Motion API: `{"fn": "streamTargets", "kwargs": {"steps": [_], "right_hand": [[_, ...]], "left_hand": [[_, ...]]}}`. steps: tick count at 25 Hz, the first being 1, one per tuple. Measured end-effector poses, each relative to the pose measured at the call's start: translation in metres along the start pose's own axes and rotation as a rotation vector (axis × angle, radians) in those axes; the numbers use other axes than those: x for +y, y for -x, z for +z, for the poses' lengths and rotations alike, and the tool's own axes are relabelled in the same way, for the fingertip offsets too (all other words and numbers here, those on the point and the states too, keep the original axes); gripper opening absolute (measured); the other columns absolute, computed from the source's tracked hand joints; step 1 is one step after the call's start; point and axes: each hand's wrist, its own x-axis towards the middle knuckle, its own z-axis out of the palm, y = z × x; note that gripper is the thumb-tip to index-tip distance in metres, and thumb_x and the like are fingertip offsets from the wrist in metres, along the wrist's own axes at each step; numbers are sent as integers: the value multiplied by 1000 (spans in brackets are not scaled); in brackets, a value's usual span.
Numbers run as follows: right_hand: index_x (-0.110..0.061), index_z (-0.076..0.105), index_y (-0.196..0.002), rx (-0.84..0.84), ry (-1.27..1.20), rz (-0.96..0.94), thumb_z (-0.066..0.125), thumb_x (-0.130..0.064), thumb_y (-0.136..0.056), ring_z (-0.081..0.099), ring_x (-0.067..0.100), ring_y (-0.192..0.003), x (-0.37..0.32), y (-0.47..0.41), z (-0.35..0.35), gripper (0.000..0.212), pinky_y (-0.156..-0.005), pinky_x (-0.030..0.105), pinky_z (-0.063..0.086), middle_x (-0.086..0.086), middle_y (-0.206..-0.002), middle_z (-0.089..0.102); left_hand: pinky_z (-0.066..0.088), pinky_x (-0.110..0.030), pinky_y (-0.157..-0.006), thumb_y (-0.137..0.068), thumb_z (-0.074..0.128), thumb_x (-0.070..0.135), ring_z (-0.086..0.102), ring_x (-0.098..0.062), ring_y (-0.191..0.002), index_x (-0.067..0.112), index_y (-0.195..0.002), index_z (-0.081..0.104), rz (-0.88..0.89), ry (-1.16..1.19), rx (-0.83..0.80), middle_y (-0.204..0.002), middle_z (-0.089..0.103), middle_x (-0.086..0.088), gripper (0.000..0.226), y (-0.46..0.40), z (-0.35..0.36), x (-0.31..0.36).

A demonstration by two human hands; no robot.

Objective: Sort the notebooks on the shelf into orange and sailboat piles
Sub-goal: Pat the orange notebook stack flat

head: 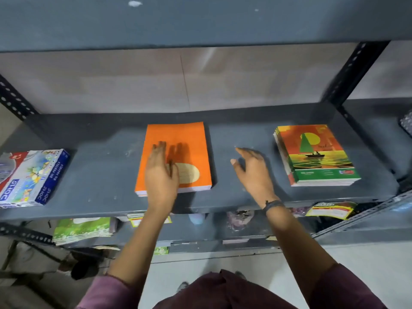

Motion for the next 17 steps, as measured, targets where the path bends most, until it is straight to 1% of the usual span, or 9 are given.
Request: {"fn": "streamTargets", "kwargs": {"steps": [1,3,5,7,10,12,13,15,17], "right_hand": [[-9,54,-131,51,140,-37,54,-26,-91,49,31,-127,17,-4,-16,43,-107,40,39,12,-134,58],[-13,52,-131,139,335,24,52,-31,-90,45,34,-128,50,-11,-47,44,-102,46,40,11,-135,56],[-14,46,-135,221,415,180,48,-34,-91,41,37,-130,84,-17,-79,49,-100,50,36,14,-140,49],[-11,42,-136,254,411,347,47,-37,-91,43,40,-126,118,-21,-110,53,-100,51,35,20,-137,48],[-3,42,-134,135,178,537,46,-41,-92,49,45,-122,156,-26,-140,56,-97,48,41,27,-132,53],[-1,50,-124,91,5,542,47,-34,-93,54,43,-117,165,-27,-144,46,-92,42,44,28,-124,60],[-1,55,-119,113,-23,528,48,-30,-93,56,43,-113,165,-25,-142,40,-89,40,45,28,-119,63],[-3,60,-113,179,-48,508,48,-26,-93,59,42,-109,159,-21,-138,33,-86,39,46,26,-115,66],[-4,61,-112,194,-62,490,50,-26,-93,59,43,-109,152,-20,-133,32,-86,39,47,26,-114,67]], "left_hand": [[37,-35,-102,-80,45,2,53,-34,-117,2,-128,49,45,84,-41,-128,58,-22,48,10,17,23],[41,-33,-99,-81,44,6,60,-32,-111,3,-122,56,42,248,-226,-122,63,-20,42,27,63,65],[39,-29,-103,-85,48,5,56,-27,-120,2,-124,53,-55,380,-431,-130,59,-16,40,42,108,107],[37,-28,-104,-87,51,3,52,-24,-124,2,-129,48,-180,442,-552,-134,55,-14,42,49,145,138],[41,-26,-92,-88,49,4,54,-17,-107,3,-122,52,-321,501,-599,-117,60,-5,34,51,174,160],[45,-33,-77,-83,49,9,56,-22,-88,4,-100,58,-335,511,-595,-96,64,-14,20,52,186,167],[48,-39,-76,-79,48,12,59,-27,-85,2,-95,59,-331,494,-584,-94,66,-20,22,53,190,168],[49,-44,-83,-79,46,12,62,-36,-95,1,-100,60,-332,462,-566,-103,68,-24,27,55,192,167],[49,-44,-88,-82,45,9,61,-37,-101,2,-104,60,-339,465,-538,-109,67,-23,28,54,186,165]]}}
